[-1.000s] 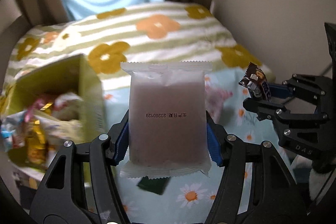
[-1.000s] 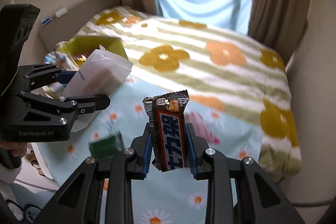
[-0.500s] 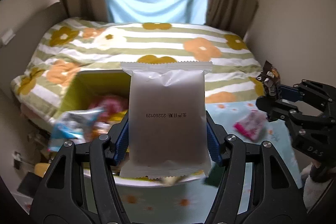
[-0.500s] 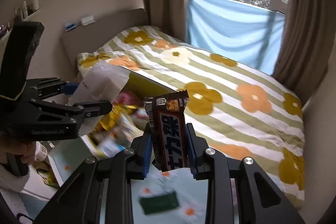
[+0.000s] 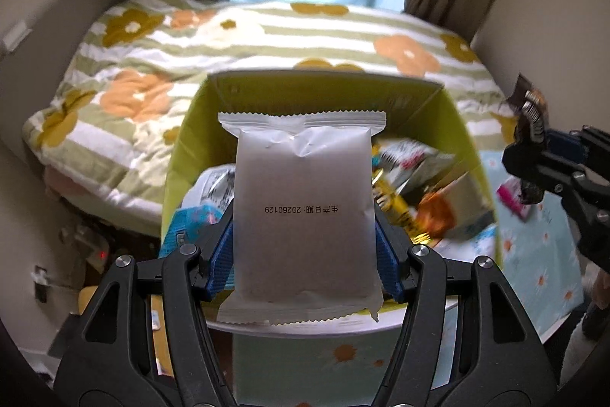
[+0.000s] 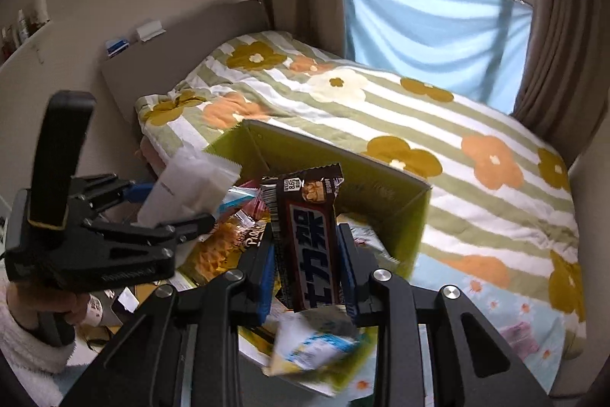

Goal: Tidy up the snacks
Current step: 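Carry both snacks into the yellow box and open both tools to release them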

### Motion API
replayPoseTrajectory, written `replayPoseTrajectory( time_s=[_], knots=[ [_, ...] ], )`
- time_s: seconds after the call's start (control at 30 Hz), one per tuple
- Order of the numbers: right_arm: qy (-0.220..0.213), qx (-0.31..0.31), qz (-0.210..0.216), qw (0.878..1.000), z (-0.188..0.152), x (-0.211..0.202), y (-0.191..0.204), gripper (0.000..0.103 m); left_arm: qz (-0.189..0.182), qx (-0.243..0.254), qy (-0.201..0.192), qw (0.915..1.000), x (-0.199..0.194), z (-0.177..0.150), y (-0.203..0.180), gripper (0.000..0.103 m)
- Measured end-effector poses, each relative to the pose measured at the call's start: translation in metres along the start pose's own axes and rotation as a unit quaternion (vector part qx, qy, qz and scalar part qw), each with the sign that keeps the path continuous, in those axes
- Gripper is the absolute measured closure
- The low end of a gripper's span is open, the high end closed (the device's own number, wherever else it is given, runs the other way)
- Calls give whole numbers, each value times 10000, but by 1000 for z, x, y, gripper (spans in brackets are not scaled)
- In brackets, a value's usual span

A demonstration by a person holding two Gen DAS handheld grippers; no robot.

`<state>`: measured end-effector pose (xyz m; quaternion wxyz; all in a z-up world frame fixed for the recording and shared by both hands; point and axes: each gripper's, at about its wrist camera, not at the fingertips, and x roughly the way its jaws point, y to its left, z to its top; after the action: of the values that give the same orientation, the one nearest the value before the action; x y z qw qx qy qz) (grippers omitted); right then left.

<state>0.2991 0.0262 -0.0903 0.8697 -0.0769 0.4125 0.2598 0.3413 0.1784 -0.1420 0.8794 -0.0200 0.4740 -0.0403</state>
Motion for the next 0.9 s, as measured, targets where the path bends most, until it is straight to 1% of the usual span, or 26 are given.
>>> replayPoseTrajectory(
  time_s=[0.07, 0.13, 0.17, 0.23, 0.27, 0.33, 0.4, 0.5, 0.63, 0.77, 0.8, 0.83, 0.87, 0.9],
  knots=[
    [83, 114, -52, 9999, -2, 6, 4, 76, -109, 74, 77, 9999, 9, -1, 5, 44],
    [161, 197, -146, 9996, -6, 10, 4, 76, -194, 213, 75, 9996, 12, -3, 6, 44],
    [196, 243, -190, 9993, -6, 11, 5, 76, -238, 290, 40, 9993, 13, -3, 5, 40],
    [275, 367, -264, 9986, -6, 15, 4, 76, -271, 435, -39, 9987, 10, -4, 3, 18],
    [313, 419, -282, 9982, -3, 19, 5, 76, -267, 462, -99, 9985, 7, -4, 2, 0],
    [366, 476, -323, 9977, -3, 22, 5, 76, -408, 487, -283, 9976, -3, -5, 6, 0],
    [427, 473, -386, 9972, -3, 26, 6, 76, -489, 465, -296, 9973, -7, -3, 10, 0],
    [508, 522, -409, 9965, -3, 33, 6, 76, -498, 381, -218, 9978, -4, -2, 19, 1],
    [606, 566, -434, 9956, -2, 44, 7, 76, -709, 281, -75, 9971, 2, -4, 26, 1],
    [706, 643, -546, 9939, 2, 55, 8, 75, -697, 323, -16, 9970, 7, -6, 28, 1],
    [727, 669, -570, 9935, 2, 57, 8, 67, -692, 346, -16, 9970, 7, -6, 28, 1],
    [747, 711, -577, 9930, 2, 58, 7, 44, -693, 362, -23, 9969, 7, -6, 27, 1],
    [761, 756, -571, 9926, 1, 59, 6, 33, -702, 380, -31, 9968, 7, -7, 27, 1],
    [742, 807, -549, 9925, 1, 59, 4, 18, -709, 395, -29, 9967, 7, -7, 26, 1]
  ],
)
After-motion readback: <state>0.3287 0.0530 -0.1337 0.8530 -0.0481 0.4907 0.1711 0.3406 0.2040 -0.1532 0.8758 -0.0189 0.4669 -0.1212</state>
